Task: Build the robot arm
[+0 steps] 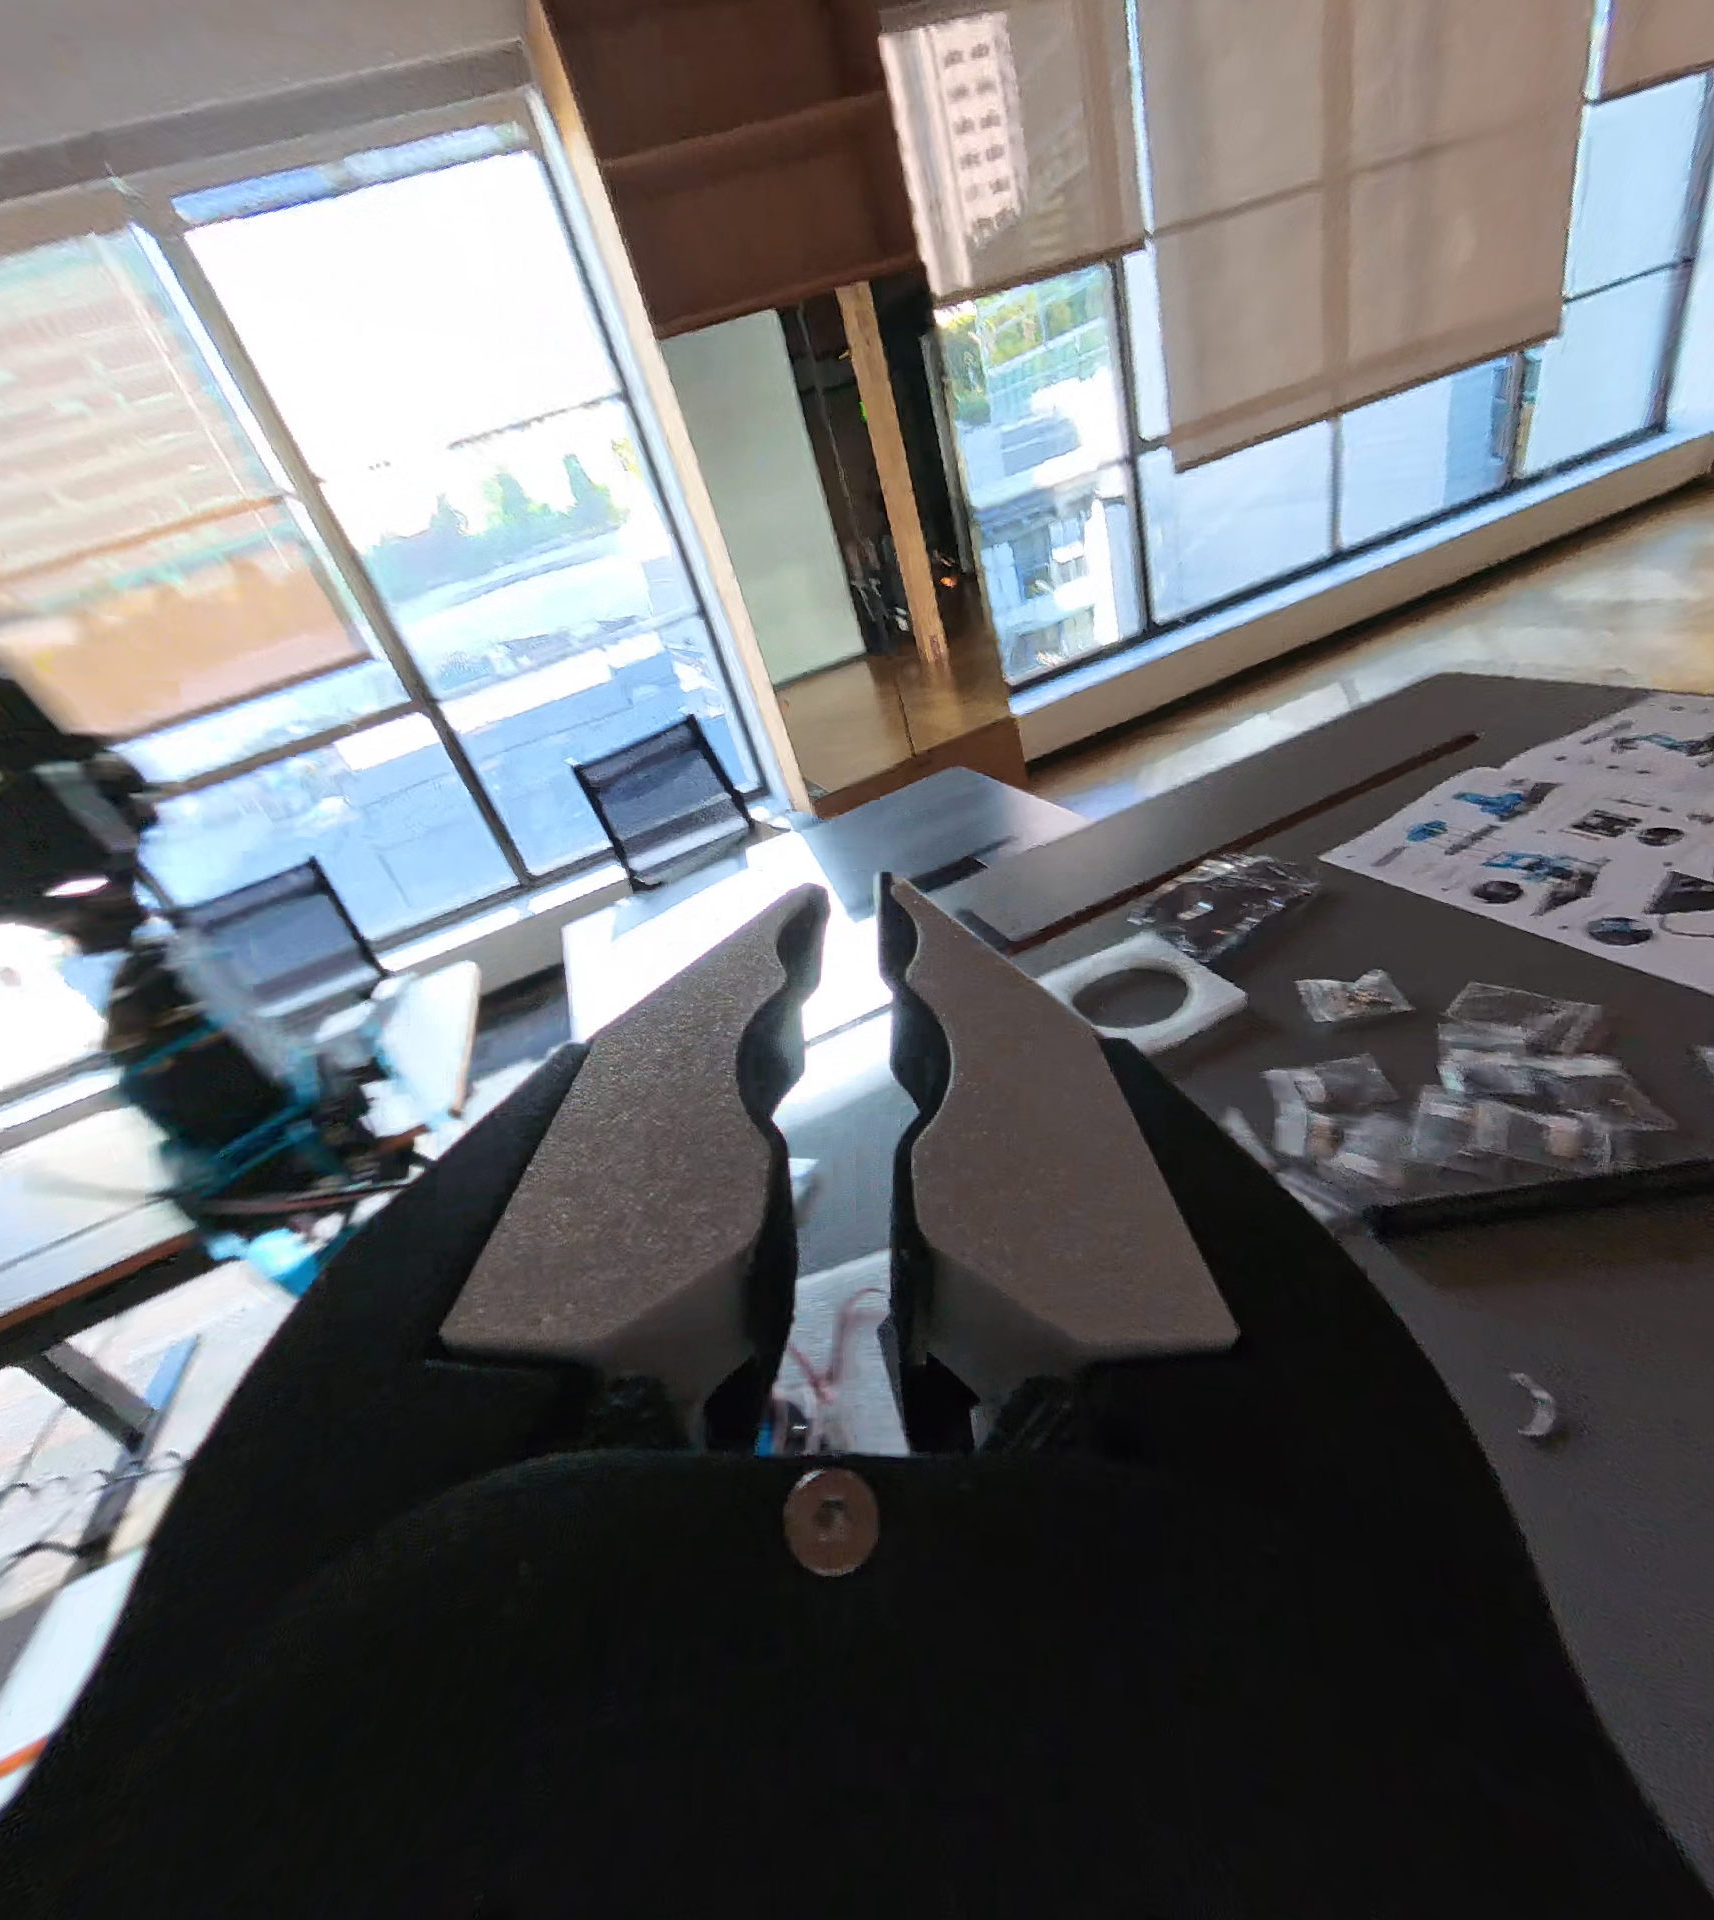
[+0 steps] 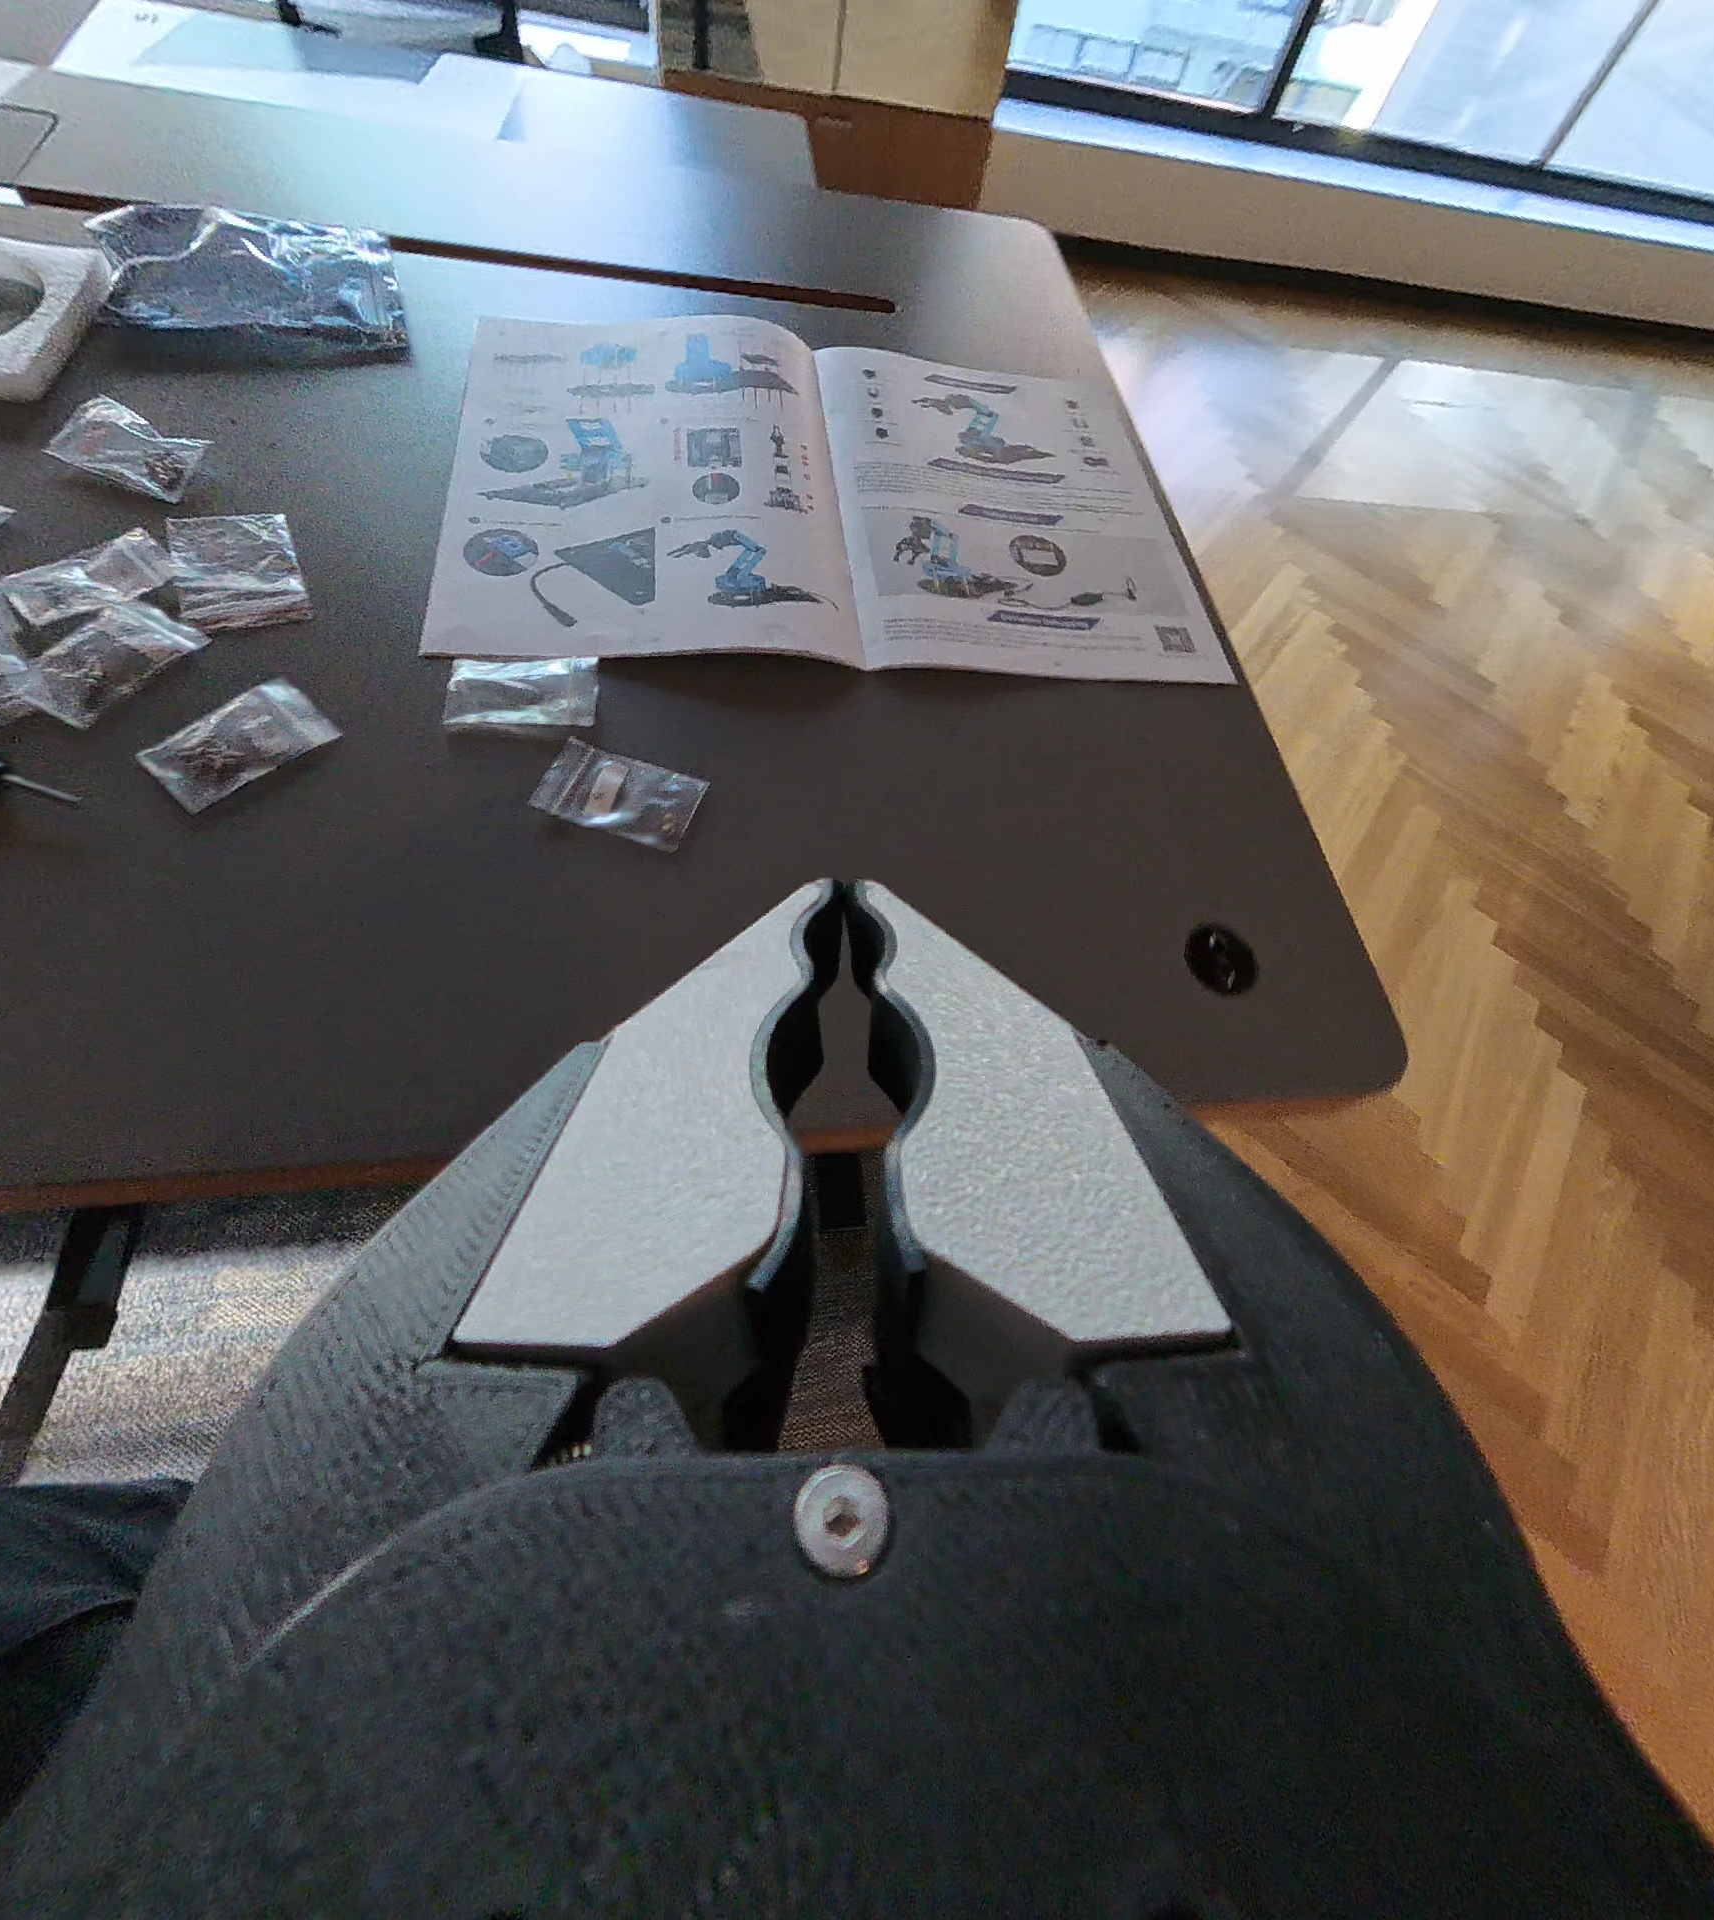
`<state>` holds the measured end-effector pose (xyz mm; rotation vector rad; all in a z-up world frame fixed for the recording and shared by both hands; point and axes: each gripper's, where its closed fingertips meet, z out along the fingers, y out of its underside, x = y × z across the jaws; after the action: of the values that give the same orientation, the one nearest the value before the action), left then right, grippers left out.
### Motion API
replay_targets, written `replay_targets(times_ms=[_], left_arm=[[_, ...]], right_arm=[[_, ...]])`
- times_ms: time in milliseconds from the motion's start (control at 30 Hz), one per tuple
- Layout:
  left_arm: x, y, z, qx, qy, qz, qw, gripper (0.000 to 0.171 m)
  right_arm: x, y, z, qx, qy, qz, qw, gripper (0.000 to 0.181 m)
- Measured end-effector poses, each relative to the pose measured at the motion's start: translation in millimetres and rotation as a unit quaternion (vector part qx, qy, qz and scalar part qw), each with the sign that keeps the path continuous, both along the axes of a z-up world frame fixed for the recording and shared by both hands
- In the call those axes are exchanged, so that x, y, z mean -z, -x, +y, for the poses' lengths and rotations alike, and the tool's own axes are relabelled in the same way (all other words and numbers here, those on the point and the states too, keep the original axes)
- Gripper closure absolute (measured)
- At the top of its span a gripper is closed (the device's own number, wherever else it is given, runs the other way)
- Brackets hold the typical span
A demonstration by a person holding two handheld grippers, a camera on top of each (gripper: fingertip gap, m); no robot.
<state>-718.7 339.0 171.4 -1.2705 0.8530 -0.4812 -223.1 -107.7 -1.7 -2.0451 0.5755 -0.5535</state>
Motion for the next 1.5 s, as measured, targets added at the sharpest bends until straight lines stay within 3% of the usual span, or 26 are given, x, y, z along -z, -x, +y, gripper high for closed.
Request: replay_targets(times_ms=[100, 167, 267, 467, 500, 567, 600, 700, 833, 1033, 1133, 1233, 1500], left_arm=[[19.3, -52.1, -19.9, 0.026, 0.052, 0.036, 0.998, 0.169], [30.0, -81.2, -35.3, 0.005, 0.069, 0.038, 0.997, 0.171], [46.4, -138.8, -84.6, 0.011, 0.114, 0.027, 0.993, 0.171], [60.1, -227.3, -137.5, -0.065, 0.190, 0.006, 0.980, 0.168], [55.5, -239.3, -141.7, -0.074, 0.196, -0.002, 0.978, 0.164], [45.1, -262.4, -146.7, -0.086, 0.199, -0.022, 0.976, 0.154], [41.4, -272.4, -146.8, -0.094, 0.201, -0.029, 0.975, 0.147], [39.3, -298.3, -143.4, -0.112, 0.212, -0.045, 0.970, 0.142], [42.0, -333.2, -138.6, -0.099, 0.223, -0.079, 0.967, 0.147], [64.4, -377.1, -130.8, -0.078, 0.243, -0.053, 0.965, 0.157], [72.9, -391.2, -128.4, -0.070, 0.250, -0.043, 0.965, 0.157], [77.5, -395.4, -129.4, -0.069, 0.251, -0.037, 0.965, 0.157], [79.4, -368.7, -141.5, -0.107, 0.228, -0.004, 0.968, 0.161]], right_arm=[[6.4, -61.1, 28.5, -0.042, 0.007, -0.005, 0.999, 0.180], [10.6, -106.9, 49.5, -0.077, 0.011, -0.024, 0.997, 0.180], [18.3, -175.6, 89.8, -0.150, -0.005, -0.052, 0.987, 0.181], [49.6, -275.6, 172.4, -0.292, -0.018, -0.084, 0.953, 0.178], [51.3, -287.1, 181.7, -0.298, -0.019, -0.095, 0.949, 0.172], [49.8, -314.9, 196.8, -0.268, -0.053, -0.117, 0.955, 0.142], [53.1, -324.1, 203.1, -0.263, -0.065, -0.114, 0.956, 0.140], [69.5, -340.3, 218.9, -0.258, -0.094, -0.070, 0.959, 0.143], [73.0, -343.4, 231.2, -0.266, -0.166, -0.051, 0.948, 0.146], [73.3, -337.2, 237.7, -0.293, -0.181, -0.073, 0.936, 0.136], [70.9, -330.7, 235.9, -0.308, -0.189, -0.082, 0.929, 0.155], [72.5, -324.6, 236.6, -0.326, -0.187, -0.073, 0.924, 0.168], [77.4, -311.6, 239.1, -0.349, -0.161, -0.102, 0.918, 0.173]])
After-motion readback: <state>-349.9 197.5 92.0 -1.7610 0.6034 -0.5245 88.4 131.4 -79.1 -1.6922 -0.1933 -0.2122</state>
